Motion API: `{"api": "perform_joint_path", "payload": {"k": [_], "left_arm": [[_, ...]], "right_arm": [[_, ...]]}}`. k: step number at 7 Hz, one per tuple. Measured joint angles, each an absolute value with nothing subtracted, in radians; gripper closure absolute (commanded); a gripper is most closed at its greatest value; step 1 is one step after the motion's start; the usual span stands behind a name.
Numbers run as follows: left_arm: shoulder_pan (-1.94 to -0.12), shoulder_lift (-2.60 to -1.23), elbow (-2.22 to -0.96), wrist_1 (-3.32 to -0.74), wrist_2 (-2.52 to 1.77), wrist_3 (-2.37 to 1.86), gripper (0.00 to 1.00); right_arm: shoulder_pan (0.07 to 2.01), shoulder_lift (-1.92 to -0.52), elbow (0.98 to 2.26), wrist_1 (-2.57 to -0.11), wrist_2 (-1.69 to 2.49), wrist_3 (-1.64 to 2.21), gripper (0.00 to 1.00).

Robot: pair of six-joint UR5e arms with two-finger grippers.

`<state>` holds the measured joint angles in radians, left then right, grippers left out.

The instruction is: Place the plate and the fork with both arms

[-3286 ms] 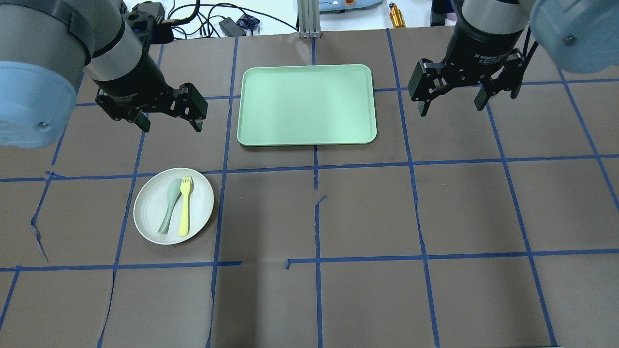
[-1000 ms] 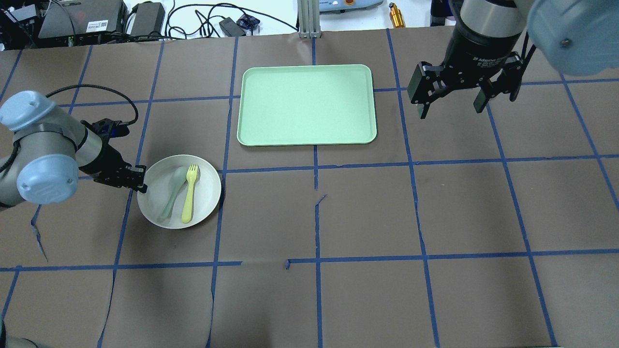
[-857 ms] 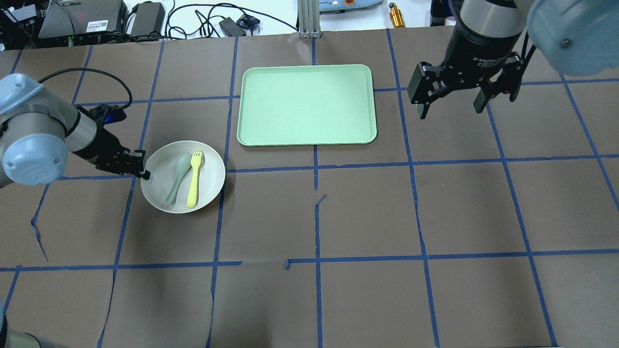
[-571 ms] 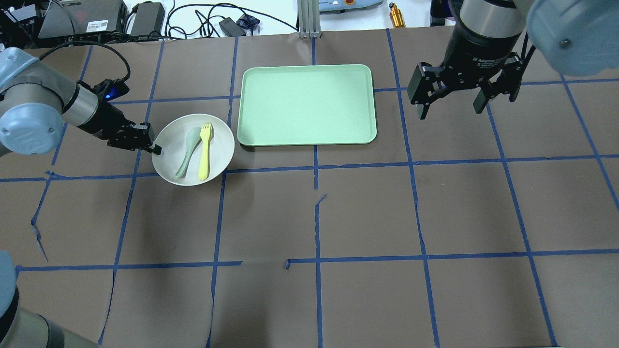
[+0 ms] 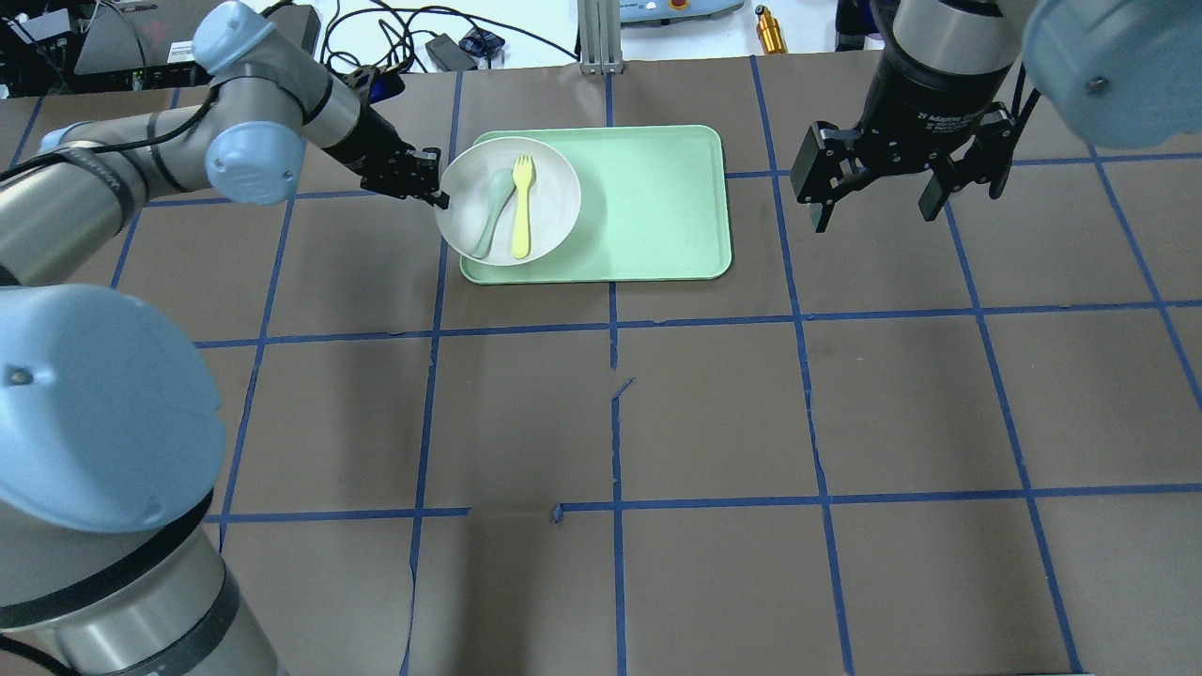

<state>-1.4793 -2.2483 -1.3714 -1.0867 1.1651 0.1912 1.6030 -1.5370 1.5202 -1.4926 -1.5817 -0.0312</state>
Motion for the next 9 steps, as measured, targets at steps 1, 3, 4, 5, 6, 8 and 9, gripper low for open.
{"api": "perform_joint_path", "payload": {"k": [1,3,4,5,6,8,9], "left_arm": [[-1.531,-2.316,-1.282,-1.085,1.185,0.132,1.0],[-1.586,-2.402,-1.192,-1.084,1.206,0.067,0.69],[-1.594,-2.417,-1.181,-1.083,1.208,0.06,0.01],[-1.597,-2.417,-1.183,-1.072,1.209,0.06,0.0],[-1.597,-2.4,-1.199,-1.046,1.213,0.065,0.0],[-1.591,-2.287,-1.284,-1.02,1.357,0.073,0.0],[-1.588,-2.198,-1.321,-1.066,1.428,0.074,0.0]], "right_arm": [[1.603,-1.537,1.52,-1.493,-1.582,-0.031,0.0],[1.603,-1.537,1.52,-1.493,-1.582,-0.031,0.0],[1.603,-1.537,1.52,-1.493,-1.582,-0.031,0.0],[1.603,-1.536,1.52,-1.493,-1.582,-0.031,0.0],[1.603,-1.536,1.52,-1.493,-1.582,-0.031,0.0],[1.603,-1.536,1.52,-1.493,-1.582,-0.031,0.0],[1.603,-1.536,1.52,-1.493,-1.581,-0.031,0.0]]}}
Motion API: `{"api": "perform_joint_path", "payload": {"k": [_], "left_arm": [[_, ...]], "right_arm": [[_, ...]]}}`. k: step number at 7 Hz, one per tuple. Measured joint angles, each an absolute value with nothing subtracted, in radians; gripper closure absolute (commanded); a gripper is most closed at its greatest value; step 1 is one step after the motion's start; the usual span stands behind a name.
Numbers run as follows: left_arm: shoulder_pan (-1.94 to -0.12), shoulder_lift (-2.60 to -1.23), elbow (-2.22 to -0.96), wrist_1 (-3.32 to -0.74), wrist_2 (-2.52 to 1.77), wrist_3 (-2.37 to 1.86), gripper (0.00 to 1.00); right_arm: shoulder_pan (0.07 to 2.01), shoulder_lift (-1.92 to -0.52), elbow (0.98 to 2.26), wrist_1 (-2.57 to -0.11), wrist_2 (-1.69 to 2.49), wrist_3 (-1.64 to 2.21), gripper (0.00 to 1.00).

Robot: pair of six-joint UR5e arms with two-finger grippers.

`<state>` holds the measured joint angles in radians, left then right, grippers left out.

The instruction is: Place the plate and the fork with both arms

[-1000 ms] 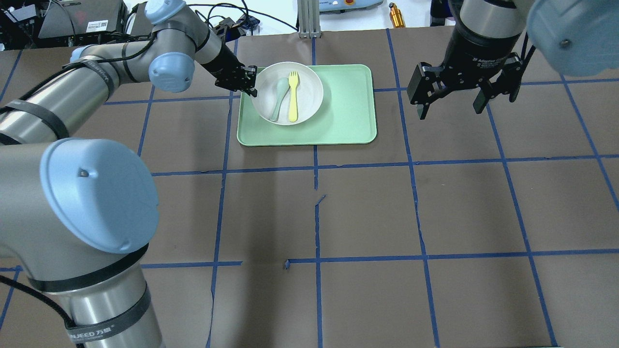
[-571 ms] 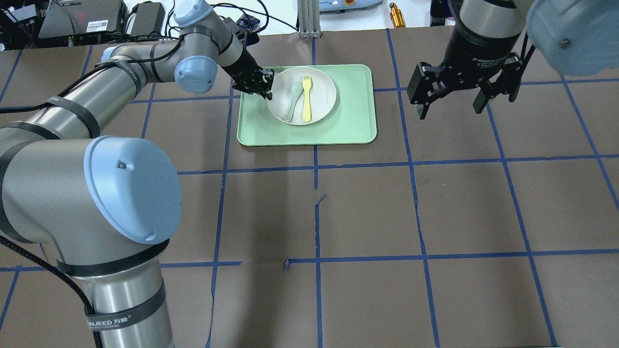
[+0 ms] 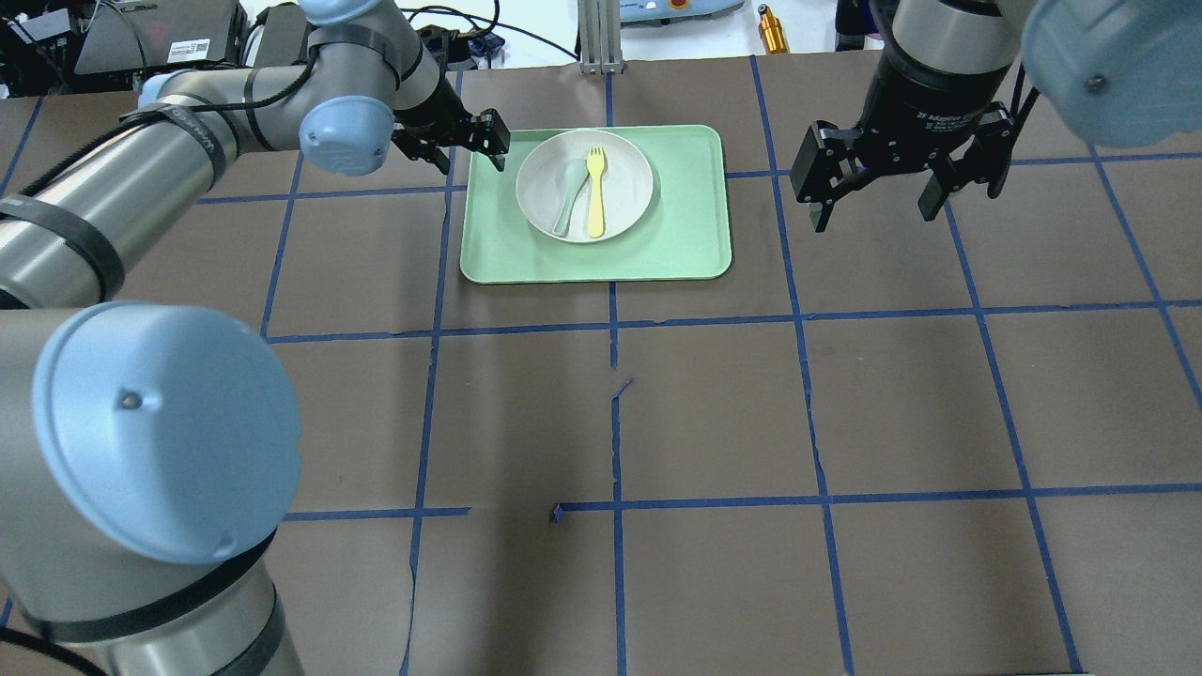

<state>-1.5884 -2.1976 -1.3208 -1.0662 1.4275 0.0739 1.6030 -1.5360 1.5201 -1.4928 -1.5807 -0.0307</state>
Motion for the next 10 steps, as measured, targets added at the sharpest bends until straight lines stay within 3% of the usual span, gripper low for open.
{"api": "perform_joint_path", "payload": {"k": [5,8,10], "left_arm": [[-1.601,-1.722,-1.474,-1.445,1.512,-0.04,0.0],[-1.604,-1.623,-1.56,-1.458,1.512,-0.051,0.0],[-1.605,-1.61,-1.571,-1.46,1.511,-0.052,0.0]], "right_arm": [[1.603,-1.535,1.521,-1.495,-1.579,-0.036,0.0],[1.615,-1.495,1.511,-1.588,-1.579,-0.031,0.0],[1.707,-1.328,1.409,-1.666,-1.583,0.048,0.0]]}}
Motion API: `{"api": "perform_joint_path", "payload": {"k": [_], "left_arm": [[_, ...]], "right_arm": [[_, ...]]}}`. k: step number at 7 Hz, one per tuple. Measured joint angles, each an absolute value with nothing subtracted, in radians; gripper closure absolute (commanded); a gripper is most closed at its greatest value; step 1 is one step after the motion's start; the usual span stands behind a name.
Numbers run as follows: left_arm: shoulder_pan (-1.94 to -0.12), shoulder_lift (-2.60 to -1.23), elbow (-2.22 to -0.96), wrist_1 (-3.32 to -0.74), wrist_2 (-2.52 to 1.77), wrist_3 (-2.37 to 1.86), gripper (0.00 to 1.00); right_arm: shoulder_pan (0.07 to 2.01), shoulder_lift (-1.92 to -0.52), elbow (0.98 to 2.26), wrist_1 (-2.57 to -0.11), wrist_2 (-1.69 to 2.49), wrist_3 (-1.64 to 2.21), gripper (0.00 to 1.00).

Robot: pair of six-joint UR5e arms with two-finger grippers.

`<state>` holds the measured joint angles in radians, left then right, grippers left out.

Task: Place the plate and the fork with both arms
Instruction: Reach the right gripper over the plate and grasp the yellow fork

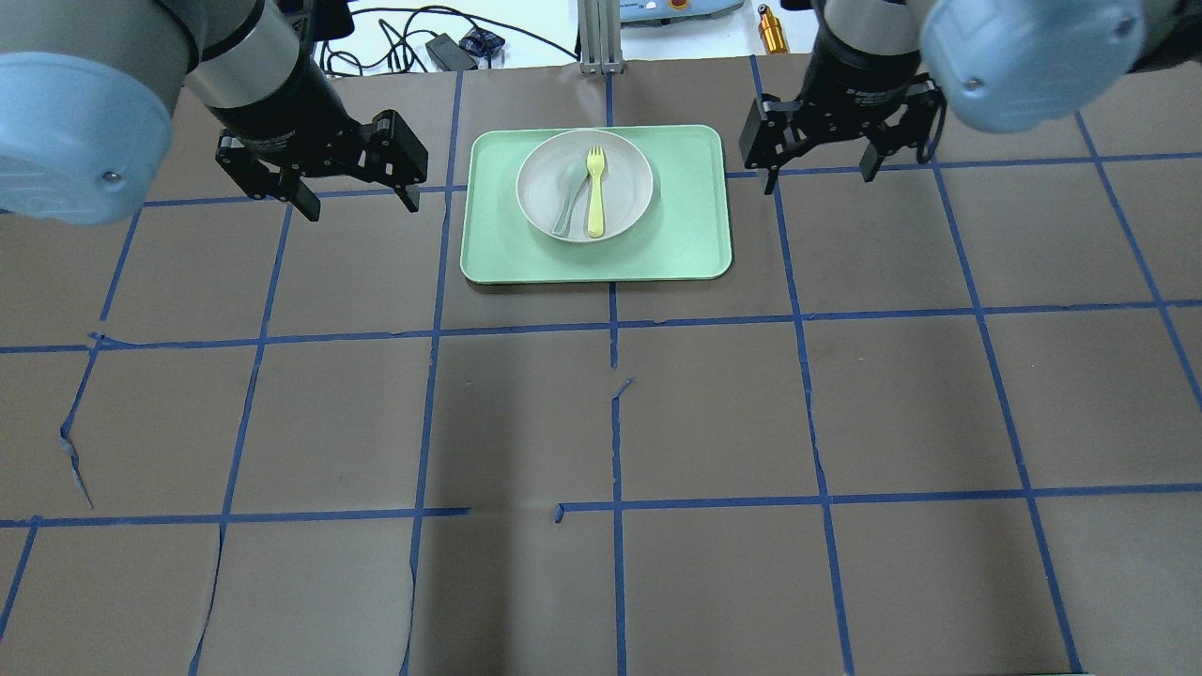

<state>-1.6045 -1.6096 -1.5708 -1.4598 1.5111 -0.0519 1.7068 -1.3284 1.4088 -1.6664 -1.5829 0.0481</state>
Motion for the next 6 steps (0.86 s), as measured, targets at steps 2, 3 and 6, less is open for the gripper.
{"api": "perform_joint_path", "payload": {"k": [2,3,6], "left_arm": [[-1.604,-1.612,-1.572,-1.459,1.511,-0.052,0.0],[-1.604,-1.616,-1.572,-1.459,1.511,-0.053,0.0],[-1.604,-1.621,-1.574,-1.459,1.51,-0.056,0.0]], "right_arm": [[1.823,-1.017,1.149,-1.723,-1.586,0.239,0.07],[1.856,-0.896,1.056,-1.773,-1.586,0.32,0.08],[1.882,-0.728,0.999,-1.953,-1.586,0.415,0.19]]}}
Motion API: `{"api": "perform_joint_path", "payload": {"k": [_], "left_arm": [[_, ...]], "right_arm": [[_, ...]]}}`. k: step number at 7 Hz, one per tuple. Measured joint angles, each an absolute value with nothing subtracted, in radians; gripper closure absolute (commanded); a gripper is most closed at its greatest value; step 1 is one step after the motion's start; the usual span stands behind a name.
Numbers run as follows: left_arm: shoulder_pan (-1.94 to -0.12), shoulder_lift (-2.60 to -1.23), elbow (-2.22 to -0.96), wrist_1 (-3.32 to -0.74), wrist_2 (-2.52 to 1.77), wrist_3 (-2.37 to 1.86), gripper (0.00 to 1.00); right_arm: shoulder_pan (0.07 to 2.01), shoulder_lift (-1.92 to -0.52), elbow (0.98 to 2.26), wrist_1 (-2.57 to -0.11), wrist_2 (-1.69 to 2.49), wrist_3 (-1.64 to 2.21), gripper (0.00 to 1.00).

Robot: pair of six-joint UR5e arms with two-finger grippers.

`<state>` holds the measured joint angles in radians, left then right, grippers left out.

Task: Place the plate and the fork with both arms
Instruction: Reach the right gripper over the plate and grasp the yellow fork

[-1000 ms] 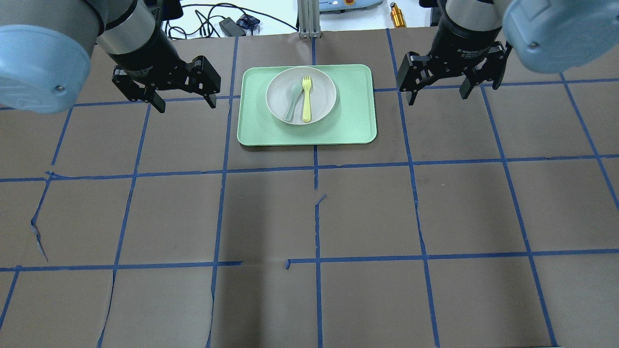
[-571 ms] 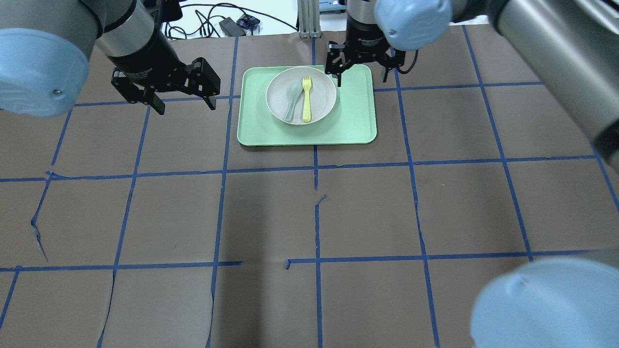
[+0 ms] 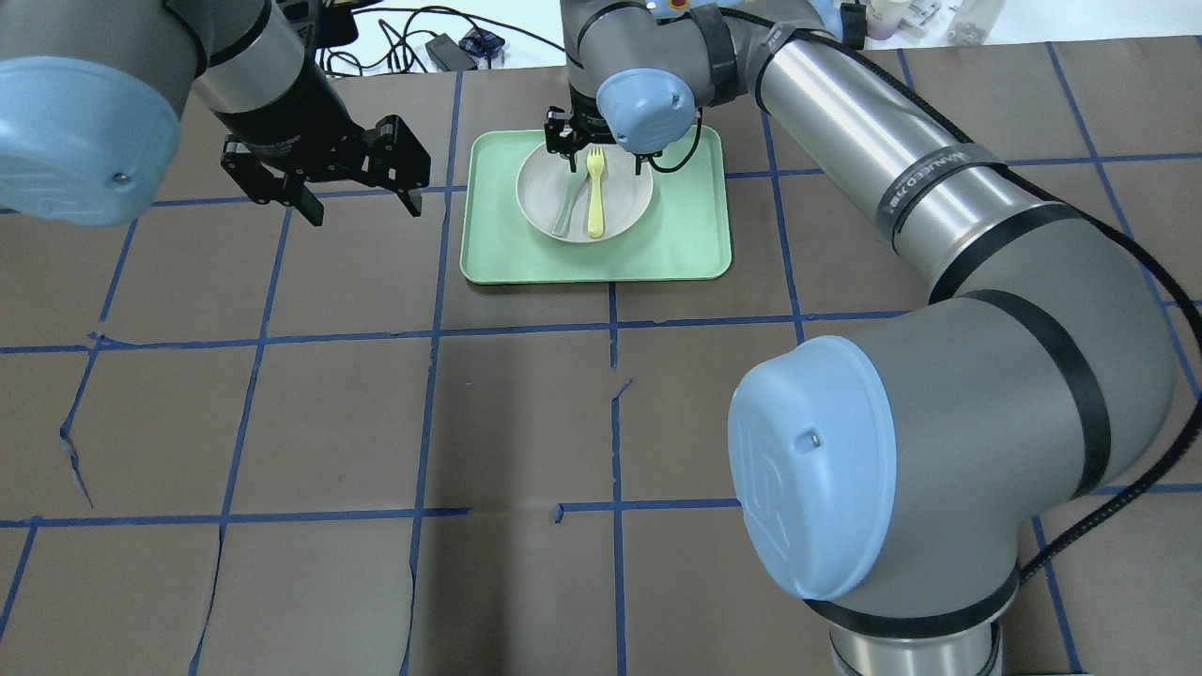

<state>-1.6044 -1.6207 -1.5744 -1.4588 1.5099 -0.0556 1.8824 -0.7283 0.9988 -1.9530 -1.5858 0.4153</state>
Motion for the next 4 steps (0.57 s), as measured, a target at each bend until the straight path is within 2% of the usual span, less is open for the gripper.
{"api": "perform_joint_path", "payload": {"k": [4], "left_arm": [[-1.604,-1.624,-1.581,-1.456,1.508,-0.057,0.0]], "right_arm": [[1.884,-0.683,1.014,-1.993,-1.576,0.425,0.28]]}}
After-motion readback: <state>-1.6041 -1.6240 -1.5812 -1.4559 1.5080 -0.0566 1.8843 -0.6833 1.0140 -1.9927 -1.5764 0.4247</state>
